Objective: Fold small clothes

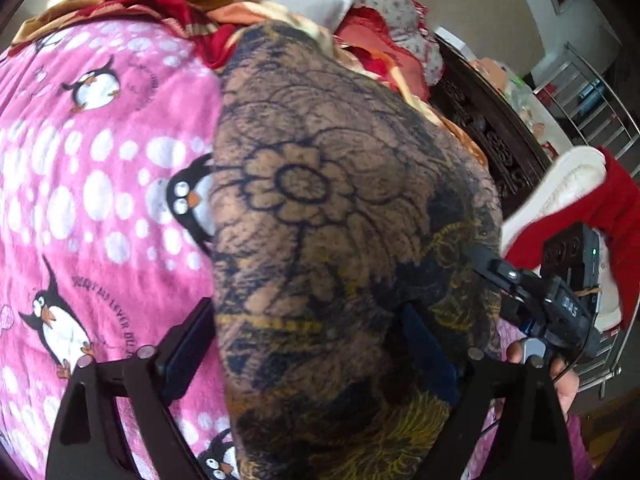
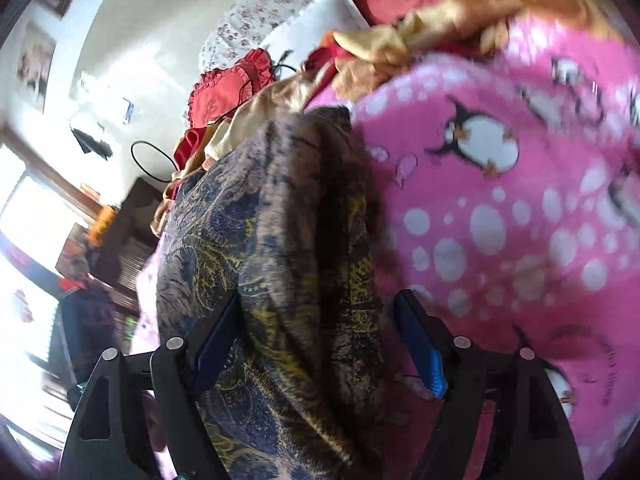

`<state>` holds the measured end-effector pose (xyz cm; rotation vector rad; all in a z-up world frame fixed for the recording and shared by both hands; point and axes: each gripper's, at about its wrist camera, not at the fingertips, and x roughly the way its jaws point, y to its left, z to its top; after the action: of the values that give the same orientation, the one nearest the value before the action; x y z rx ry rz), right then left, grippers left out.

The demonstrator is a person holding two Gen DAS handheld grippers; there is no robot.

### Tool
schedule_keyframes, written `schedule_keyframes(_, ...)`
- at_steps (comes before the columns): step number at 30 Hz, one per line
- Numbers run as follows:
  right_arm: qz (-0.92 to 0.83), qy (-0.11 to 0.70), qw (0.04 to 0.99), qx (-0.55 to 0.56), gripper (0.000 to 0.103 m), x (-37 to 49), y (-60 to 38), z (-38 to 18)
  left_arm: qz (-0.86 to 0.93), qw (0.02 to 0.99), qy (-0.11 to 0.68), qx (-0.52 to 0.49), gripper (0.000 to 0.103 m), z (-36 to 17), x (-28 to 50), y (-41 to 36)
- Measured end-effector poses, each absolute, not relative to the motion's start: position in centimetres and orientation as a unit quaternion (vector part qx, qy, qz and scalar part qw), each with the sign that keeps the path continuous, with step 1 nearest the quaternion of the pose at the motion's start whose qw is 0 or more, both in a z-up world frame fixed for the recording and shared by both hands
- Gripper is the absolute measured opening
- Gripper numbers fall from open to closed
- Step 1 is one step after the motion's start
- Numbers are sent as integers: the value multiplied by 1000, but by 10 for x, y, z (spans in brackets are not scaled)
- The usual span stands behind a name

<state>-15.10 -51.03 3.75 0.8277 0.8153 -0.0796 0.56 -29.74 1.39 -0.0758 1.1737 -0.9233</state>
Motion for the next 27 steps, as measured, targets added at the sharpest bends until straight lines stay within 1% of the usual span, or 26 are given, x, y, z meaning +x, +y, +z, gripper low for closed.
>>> schedule_keyframes(1, -39, 384, 841, 379, 56, -151, -507, 42, -430, 728, 534, -31, 69, 17, 5, -300)
schedule_keyframes(2, -37, 380, 848, 368, 35, -152, -503, 49, -429, 731, 530, -24, 59, 22, 3, -300)
schedule_keyframes(3, -33, 379, 852, 360, 28, -152, -497, 57, -432, 733, 525, -18, 44, 27, 2, -299)
schedule_keyframes(5, -41, 384, 857, 340, 21, -151, -485, 70, -440, 737, 513, -3, 30, 39, -4, -294)
schedule_keyframes(6, -40, 383, 861, 333, 20, -152, -477, 79, -445, 737, 509, 0, 28, 46, -7, -289)
schedule_keyframes(10, -7, 371, 864, 341, 19, -158, -447, 109, -450, 747, 489, 13, 27, 76, -24, -261)
schedule_keyframes(13, 7, 378, 862, 337, 19, -164, -415, 122, -444, 756, 481, 26, 27, 99, -37, -226)
schedule_keyframes(17, 37, 387, 849, 359, 19, -177, -380, 125, -426, 759, 491, 31, 28, 107, -53, -176)
schedule_keyframes(19, 51, 393, 842, 366, 19, -183, -358, 120, -413, 759, 502, 30, 28, 103, -63, -150)
schedule_keyframes(23, 63, 430, 821, 370, 20, -191, -318, 93, -383, 756, 530, 42, 28, 69, -87, -109)
schedule_keyframes(24, 59, 446, 816, 362, 21, -193, -308, 83, -375, 754, 538, 46, 29, 59, -91, -104)
schedule_keyframes(25, 54, 462, 811, 356, 24, -194, -302, 74, -363, 753, 547, 48, 30, 49, -93, -100)
schedule_keyframes(26, 38, 482, 806, 341, 27, -196, -297, 65, -353, 754, 552, 45, 35, 39, -95, -96)
schedule_keyframes(27, 12, 495, 807, 322, 28, -198, -295, 60, -347, 756, 553, 41, 43, 35, -96, -93)
